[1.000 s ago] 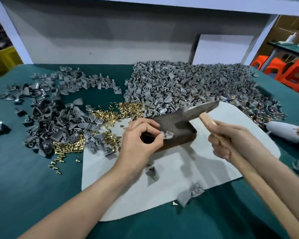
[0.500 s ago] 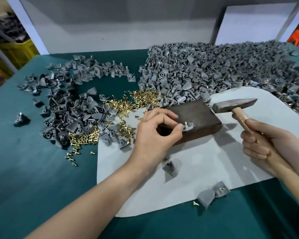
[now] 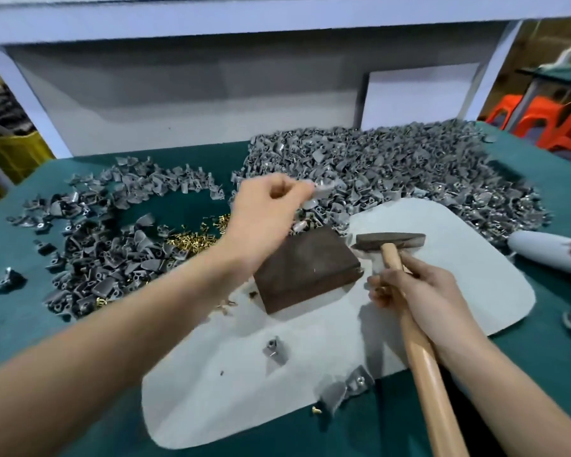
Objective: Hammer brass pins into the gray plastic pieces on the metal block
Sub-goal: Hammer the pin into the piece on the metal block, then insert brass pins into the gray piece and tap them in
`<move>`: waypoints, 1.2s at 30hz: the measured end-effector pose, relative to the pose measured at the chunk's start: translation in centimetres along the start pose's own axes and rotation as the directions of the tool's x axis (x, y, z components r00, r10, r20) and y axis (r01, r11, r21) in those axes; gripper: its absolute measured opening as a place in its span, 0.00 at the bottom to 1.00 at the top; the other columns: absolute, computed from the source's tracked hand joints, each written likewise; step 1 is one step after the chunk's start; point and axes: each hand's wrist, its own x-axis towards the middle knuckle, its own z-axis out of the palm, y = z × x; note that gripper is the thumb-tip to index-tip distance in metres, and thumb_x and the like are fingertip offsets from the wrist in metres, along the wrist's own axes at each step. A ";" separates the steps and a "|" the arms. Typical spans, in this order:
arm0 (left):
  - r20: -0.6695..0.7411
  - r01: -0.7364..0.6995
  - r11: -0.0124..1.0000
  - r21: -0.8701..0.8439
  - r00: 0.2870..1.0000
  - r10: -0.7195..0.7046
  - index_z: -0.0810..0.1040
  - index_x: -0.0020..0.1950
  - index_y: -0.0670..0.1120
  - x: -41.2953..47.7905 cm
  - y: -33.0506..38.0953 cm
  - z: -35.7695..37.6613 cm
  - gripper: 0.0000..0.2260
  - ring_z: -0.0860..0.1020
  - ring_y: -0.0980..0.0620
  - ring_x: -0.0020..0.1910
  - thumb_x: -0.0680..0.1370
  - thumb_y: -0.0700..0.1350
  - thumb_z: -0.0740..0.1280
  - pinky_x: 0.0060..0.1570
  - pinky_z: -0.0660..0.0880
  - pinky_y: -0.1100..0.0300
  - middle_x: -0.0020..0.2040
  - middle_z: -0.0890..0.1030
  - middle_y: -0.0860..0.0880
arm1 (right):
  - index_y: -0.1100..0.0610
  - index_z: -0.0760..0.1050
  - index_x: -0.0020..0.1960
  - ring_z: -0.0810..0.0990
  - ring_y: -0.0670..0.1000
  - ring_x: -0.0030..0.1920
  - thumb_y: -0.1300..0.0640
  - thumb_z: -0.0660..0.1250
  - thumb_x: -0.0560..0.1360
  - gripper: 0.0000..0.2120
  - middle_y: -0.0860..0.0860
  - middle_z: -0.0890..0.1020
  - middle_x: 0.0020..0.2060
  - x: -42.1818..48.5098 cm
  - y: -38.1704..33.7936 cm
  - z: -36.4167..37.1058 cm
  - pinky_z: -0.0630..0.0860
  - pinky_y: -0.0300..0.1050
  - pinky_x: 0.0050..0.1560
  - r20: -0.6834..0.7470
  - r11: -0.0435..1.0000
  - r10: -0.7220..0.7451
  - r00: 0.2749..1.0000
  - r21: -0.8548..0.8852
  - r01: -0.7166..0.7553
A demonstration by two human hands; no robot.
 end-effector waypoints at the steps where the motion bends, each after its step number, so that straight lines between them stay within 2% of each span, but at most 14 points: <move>1: -0.025 -0.016 0.998 0.059 1.000 0.017 0.82 0.39 0.51 2.4 0.5 0.0 0.12 0.71 0.59 0.25 0.80 0.50 0.63 0.24 0.67 0.72 0.36 0.83 0.47 | 0.59 0.78 0.50 0.80 0.51 0.31 0.69 0.63 0.75 0.09 0.57 0.81 0.31 0.0 0.1 -0.1 0.79 0.41 0.33 -0.022 0.999 -0.025 0.999 -0.029 0.024; 4: 0.070 -0.080 0.886 0.456 0.996 0.055 0.81 0.53 0.42 7.6 -0.6 -1.6 0.17 0.71 0.53 0.25 0.84 0.50 0.56 0.29 0.74 0.61 0.34 0.79 0.46 | 0.54 0.79 0.48 0.83 0.52 0.36 0.63 0.65 0.76 0.07 0.52 0.83 0.32 -0.2 0.7 -0.2 0.78 0.48 0.48 -0.080 0.945 -0.154 0.985 -0.302 0.123; 6: 0.119 -0.011 0.724 0.689 0.988 -0.098 0.77 0.60 0.39 9.4 -4.0 -4.2 0.15 0.78 0.47 0.38 0.84 0.47 0.55 0.45 0.78 0.53 0.45 0.80 0.43 | 0.54 0.80 0.54 0.76 0.44 0.36 0.59 0.66 0.76 0.09 0.47 0.77 0.37 -0.5 0.9 -0.4 0.68 0.38 0.45 -0.095 0.787 -0.320 0.943 -0.580 0.209; 8: 0.082 0.106 0.503 0.858 0.938 -0.338 0.72 0.65 0.39 9.4 -8.0 -7.3 0.16 0.79 0.40 0.52 0.84 0.46 0.54 0.57 0.76 0.46 0.54 0.78 0.39 | 0.56 0.77 0.62 0.70 0.41 0.38 0.57 0.67 0.75 0.16 0.49 0.70 0.44 -0.3 0.6 -1.0 0.62 0.31 0.42 -0.113 0.666 -0.431 0.895 -0.709 0.230; 10: -0.030 0.232 0.391 0.891 0.888 -0.459 0.72 0.63 0.40 8.2 -11.1 -10.4 0.15 0.79 0.40 0.52 0.84 0.48 0.55 0.56 0.77 0.45 0.51 0.77 0.40 | 0.58 0.76 0.64 0.71 0.46 0.41 0.59 0.67 0.75 0.18 0.51 0.68 0.48 -0.1 0.1 -1.5 0.60 0.31 0.45 -0.119 0.619 -0.447 0.886 -0.757 0.210; 12: -0.120 0.304 0.399 0.865 0.897 -0.425 0.74 0.58 0.40 7.3 -12.5 -12.4 0.11 0.79 0.46 0.43 0.83 0.46 0.58 0.45 0.80 0.52 0.46 0.77 0.43 | 0.58 0.78 0.63 0.73 0.50 0.43 0.60 0.67 0.74 0.17 0.52 0.68 0.48 0.3 -0.1 -1.5 0.60 0.33 0.47 -0.117 0.614 -0.420 0.900 -0.767 0.186; 17: -0.126 0.269 0.500 0.823 0.945 -0.301 0.80 0.52 0.40 7.3 -12.6 -13.9 0.05 0.77 0.49 0.43 0.78 0.38 0.67 0.47 0.76 0.57 0.52 0.81 0.41 | 0.56 0.79 0.59 0.74 0.50 0.42 0.60 0.68 0.74 0.14 0.52 0.70 0.48 0.3 0.1 -1.2 0.63 0.37 0.47 -0.078 0.610 -0.419 0.905 -0.762 0.216; 22: -0.105 0.193 0.625 0.756 0.979 -0.176 0.79 0.58 0.44 6.7 -10.1 -13.9 0.10 0.77 0.53 0.42 0.77 0.45 0.69 0.47 0.75 0.58 0.53 0.81 0.45 | 0.56 0.80 0.57 0.73 0.52 0.42 0.61 0.67 0.74 0.13 0.52 0.70 0.49 0.4 0.0 -1.1 0.64 0.39 0.48 -0.089 0.636 -0.402 0.911 -0.743 0.208; 24: -0.040 0.103 0.665 0.740 0.993 -0.109 0.79 0.58 0.48 6.3 -8.0 -12.6 0.10 0.78 0.54 0.40 0.77 0.47 0.69 0.43 0.77 0.59 0.49 0.82 0.49 | 0.55 0.80 0.57 0.72 0.51 0.41 0.61 0.67 0.74 0.12 0.52 0.70 0.49 0.3 0.1 -1.1 0.64 0.39 0.47 -0.078 0.630 -0.403 0.912 -0.746 0.215; 27: 0.116 -0.035 0.804 0.593 0.992 -0.043 0.78 0.55 0.53 4.6 -4.3 -9.3 0.09 0.78 0.60 0.37 0.76 0.49 0.70 0.32 0.71 0.70 0.45 0.80 0.58 | 0.54 0.80 0.57 0.72 0.51 0.41 0.62 0.67 0.74 0.13 0.52 0.71 0.50 0.4 0.2 -1.1 0.65 0.40 0.49 -0.079 0.642 -0.397 0.914 -0.735 0.215; 29: 0.212 -0.152 0.848 0.507 0.976 0.048 0.76 0.51 0.57 2.6 -2.5 -7.1 0.08 0.78 0.65 0.37 0.73 0.51 0.72 0.32 0.70 0.75 0.41 0.80 0.61 | 0.54 0.81 0.56 0.72 0.51 0.42 0.62 0.67 0.74 0.12 0.52 0.71 0.49 0.4 0.2 -1.1 0.65 0.40 0.50 -0.089 0.658 -0.394 0.915 -0.722 0.213; 32: 0.352 -0.371 0.793 0.483 0.912 0.212 0.74 0.46 0.52 -0.4 -2.0 -3.9 0.09 0.77 0.62 0.40 0.72 0.51 0.72 0.41 0.73 0.71 0.40 0.79 0.58 | 0.54 0.80 0.57 0.73 0.50 0.45 0.62 0.67 0.73 0.13 0.51 0.71 0.49 0.5 0.2 -1.2 0.65 0.39 0.51 -0.100 0.669 -0.386 0.917 -0.715 0.204; 34: 0.407 -0.497 0.687 0.530 0.860 0.308 0.70 0.42 0.47 -1.8 -2.8 -2.2 0.12 0.73 0.54 0.39 0.73 0.49 0.72 0.39 0.70 0.62 0.38 0.75 0.54 | 0.54 0.80 0.58 0.73 0.52 0.48 0.62 0.67 0.74 0.14 0.51 0.71 0.49 0.4 0.3 -1.2 0.65 0.40 0.51 -0.090 0.662 -0.380 0.920 -0.722 0.203; 36: 0.406 -0.544 0.641 0.542 0.837 0.368 0.67 0.40 0.46 -2.7 -3.5 -1.6 0.14 0.68 0.52 0.39 0.75 0.49 0.71 0.39 0.64 0.60 0.37 0.72 0.53 | 0.52 0.78 0.61 0.74 0.53 0.48 0.61 0.67 0.74 0.16 0.51 0.71 0.50 0.3 0.3 -1.1 0.67 0.42 0.51 -0.082 0.665 -0.372 0.924 -0.719 0.204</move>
